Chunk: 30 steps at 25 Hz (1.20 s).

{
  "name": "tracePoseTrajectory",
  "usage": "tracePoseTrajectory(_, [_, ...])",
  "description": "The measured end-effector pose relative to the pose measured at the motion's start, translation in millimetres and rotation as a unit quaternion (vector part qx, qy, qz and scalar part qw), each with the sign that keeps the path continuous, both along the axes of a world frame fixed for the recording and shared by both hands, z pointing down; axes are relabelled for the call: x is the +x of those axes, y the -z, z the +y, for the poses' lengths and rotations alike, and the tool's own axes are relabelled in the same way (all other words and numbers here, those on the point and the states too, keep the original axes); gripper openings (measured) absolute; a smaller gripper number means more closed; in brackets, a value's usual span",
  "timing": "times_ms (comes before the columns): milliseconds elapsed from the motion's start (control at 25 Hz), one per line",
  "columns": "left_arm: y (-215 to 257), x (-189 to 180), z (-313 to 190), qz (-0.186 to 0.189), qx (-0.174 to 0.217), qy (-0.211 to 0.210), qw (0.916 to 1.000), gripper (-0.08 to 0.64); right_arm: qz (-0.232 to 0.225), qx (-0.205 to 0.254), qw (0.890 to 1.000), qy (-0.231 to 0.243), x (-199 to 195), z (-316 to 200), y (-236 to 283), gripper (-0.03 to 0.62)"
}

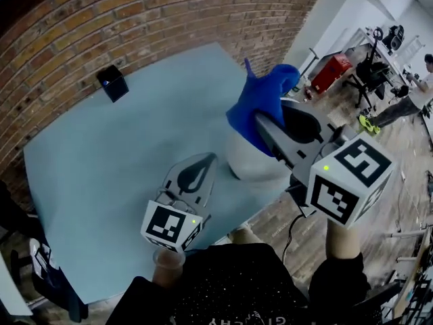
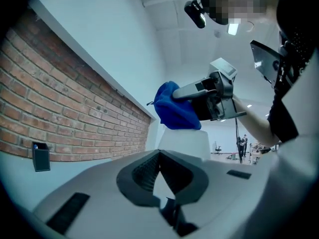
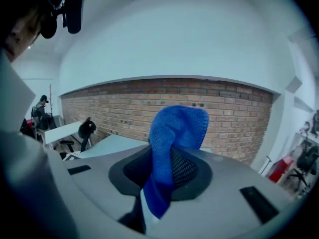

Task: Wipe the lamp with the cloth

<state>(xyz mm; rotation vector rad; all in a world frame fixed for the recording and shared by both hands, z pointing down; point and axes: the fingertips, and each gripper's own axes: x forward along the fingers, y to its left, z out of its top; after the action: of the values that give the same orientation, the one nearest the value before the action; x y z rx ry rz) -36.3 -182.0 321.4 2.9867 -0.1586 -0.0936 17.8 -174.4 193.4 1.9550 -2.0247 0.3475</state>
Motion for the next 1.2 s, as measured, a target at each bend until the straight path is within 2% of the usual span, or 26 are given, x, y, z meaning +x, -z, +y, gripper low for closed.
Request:
tracePoseTrajectory(320, [5,-10,0,0.015,-0.019,-0.011,0.9997,0.009,-0.051,0.013,0.995,-0.089,-14,16,-38,0.074])
tracePoseTrajectory(520, [1,-14,3,0.004,-0.013,-0.003,0.9999,0.009,-0.011,0.04,0.993,-0.114,-22,29,-54,0.074])
tracePoseTrajectory(600, [0,-17,5,0.001,-0.01,0.003,0.9999,0.008,-0.018,0.037,0.992,-0.115,-28,32,-66,0.074])
tracePoseTrajectory(720, [-3,-23,6,-0.005,-0.005,0.011,0.9999,0.009,-0.065,0.021,0.991,-0.113,-32,32,-98,0.074])
tracePoseTrajectory(840, [-9,-30,6,-0.016,0.0,0.021,0.9997,0.009,-0.074,0.013,0.992,-0.101,-34,32,-130,0.074])
tracePoseTrajectory(920, [-13,-33,6,-0.022,0.001,0.025,0.9994,0.009,-0.09,-0.006,0.992,-0.087,-41,34,-155,0.074])
tracePoseTrajectory(1080, [-18,-37,7,-0.031,0.002,0.035,0.9989,0.009,-0.148,-0.057,0.985,-0.074,-54,41,-204,0.074])
tracePoseTrajectory(1200, [-23,-39,8,-0.036,0.0,0.038,0.9986,0.009,-0.15,-0.071,0.985,-0.055,-63,50,-222,0.074])
